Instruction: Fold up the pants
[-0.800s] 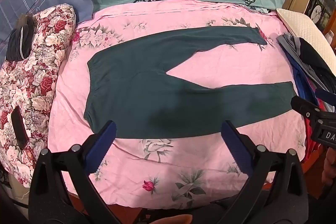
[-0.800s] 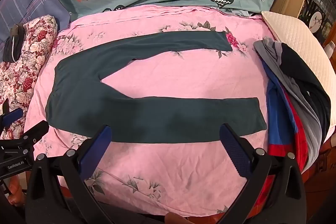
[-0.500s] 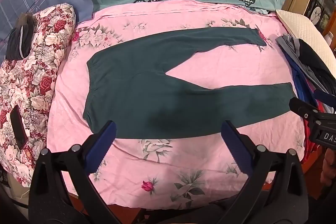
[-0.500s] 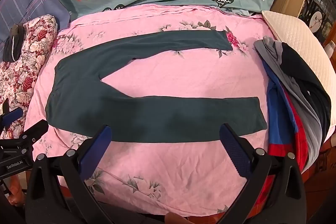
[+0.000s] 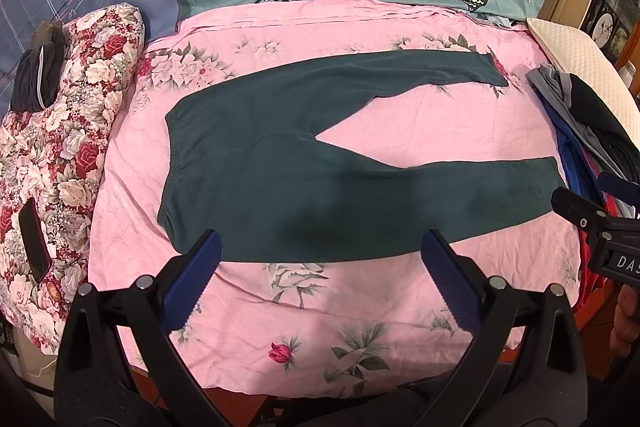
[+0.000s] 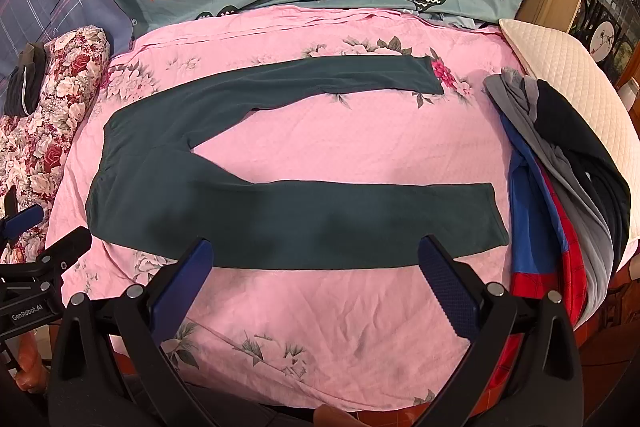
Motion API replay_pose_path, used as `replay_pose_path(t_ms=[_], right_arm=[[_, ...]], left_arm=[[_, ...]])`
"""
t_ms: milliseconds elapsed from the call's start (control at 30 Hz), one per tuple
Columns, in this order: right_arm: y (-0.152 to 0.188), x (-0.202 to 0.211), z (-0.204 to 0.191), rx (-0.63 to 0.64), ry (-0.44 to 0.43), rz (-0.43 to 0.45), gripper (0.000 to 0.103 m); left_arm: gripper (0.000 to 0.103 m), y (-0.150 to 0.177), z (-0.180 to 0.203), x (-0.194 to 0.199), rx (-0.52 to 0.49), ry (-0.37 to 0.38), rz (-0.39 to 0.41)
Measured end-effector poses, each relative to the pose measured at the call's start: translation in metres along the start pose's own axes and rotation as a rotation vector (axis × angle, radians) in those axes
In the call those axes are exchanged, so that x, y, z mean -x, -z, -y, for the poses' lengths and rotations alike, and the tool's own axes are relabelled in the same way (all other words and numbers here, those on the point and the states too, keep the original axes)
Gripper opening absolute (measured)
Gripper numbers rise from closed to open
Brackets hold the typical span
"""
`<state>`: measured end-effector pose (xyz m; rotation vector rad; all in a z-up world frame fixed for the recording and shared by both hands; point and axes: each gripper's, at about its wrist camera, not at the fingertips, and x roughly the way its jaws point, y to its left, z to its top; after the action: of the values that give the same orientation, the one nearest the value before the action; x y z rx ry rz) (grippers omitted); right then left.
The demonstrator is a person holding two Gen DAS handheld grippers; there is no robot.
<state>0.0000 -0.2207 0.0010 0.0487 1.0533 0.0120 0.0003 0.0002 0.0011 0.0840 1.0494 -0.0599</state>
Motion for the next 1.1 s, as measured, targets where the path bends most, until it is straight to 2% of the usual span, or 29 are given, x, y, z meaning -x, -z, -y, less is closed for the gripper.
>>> replay_pose_path(t_ms=[1100], right_arm=[[0.0039, 0.0003, -0.0005, 0.001, 0.001, -0.007, 0.102]], left_arm=[[0.101, 0.0008, -0.0005, -0.0003, 0.002, 0.0, 0.001]])
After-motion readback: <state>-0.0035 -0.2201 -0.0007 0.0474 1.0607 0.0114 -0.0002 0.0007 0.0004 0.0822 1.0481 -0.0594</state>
